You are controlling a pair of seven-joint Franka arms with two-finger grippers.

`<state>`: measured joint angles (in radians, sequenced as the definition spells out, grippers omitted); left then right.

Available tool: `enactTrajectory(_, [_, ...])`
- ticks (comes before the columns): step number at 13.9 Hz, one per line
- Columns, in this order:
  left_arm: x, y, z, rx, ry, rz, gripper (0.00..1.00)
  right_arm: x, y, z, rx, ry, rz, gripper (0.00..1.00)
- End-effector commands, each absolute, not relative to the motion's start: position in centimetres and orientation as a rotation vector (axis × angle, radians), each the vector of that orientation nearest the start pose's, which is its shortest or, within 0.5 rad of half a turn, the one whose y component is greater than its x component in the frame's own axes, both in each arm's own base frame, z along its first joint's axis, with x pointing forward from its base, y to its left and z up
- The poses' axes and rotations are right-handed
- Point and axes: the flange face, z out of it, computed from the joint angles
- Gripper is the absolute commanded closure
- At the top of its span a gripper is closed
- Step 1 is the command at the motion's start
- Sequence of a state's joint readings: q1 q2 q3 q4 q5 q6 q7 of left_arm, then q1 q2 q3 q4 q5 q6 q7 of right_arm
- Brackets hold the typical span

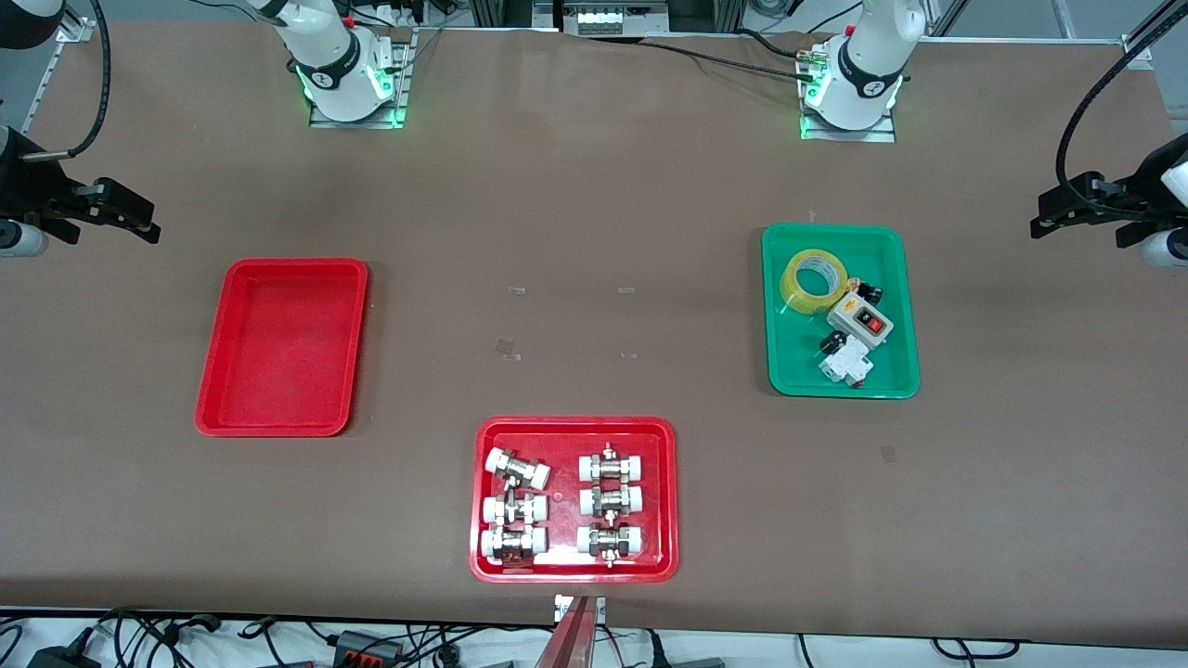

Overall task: Left arm passes tape to right arm into tray
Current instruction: 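Move the left gripper toward the green tray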

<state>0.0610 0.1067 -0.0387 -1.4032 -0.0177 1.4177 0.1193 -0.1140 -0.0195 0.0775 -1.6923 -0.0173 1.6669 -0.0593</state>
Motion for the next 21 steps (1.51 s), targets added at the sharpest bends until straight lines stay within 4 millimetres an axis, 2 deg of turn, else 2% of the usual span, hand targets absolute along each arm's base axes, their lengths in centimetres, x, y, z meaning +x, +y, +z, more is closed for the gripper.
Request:
enactTrajectory(1, [54.9,0.5,64.0,-3.136,0.255,0.034,0.00,54.5,-1.9,58.9,-3.158,-0.048,0.014,0.00])
enactTrajectory(2, [54.2,0.6,63.7,-3.134,0.258,0.017,0.00,54.5,-2.0,59.3,-3.159,-0.043,0.002,0.00])
enactTrajectory(7, [54.2,0.8,63.2,-3.141,0.237,0.038,0.00,54.5,-2.1,59.3,-3.159,-0.043,0.002,0.00])
enactTrajectory(10, [53.7,-0.3,61.6,-3.141,0.259,0.175,0.00,54.5,-2.1,59.3,-3.159,-0.043,0.002,0.00])
enactTrajectory(13, [53.1,-3.9,58.0,-3.121,0.312,0.299,0.00,54.5,-2.1,59.2,-3.159,-0.043,0.004,0.00])
enactTrajectory(15, [53.0,-4.2,55.4,-3.117,0.215,0.342,0.00,54.7,-2.1,59.1,-3.158,-0.043,0.004,0.00])
enactTrajectory(17, [52.6,-5.4,52.0,-3.105,0.173,0.388,0.00,54.7,-2.1,59.0,-3.158,-0.046,0.009,0.00])
enactTrajectory(21, [51.4,-5.6,45.1,-3.092,0.174,0.466,0.00,55.1,-2.3,58.7,-3.157,-0.041,0.014,0.00])
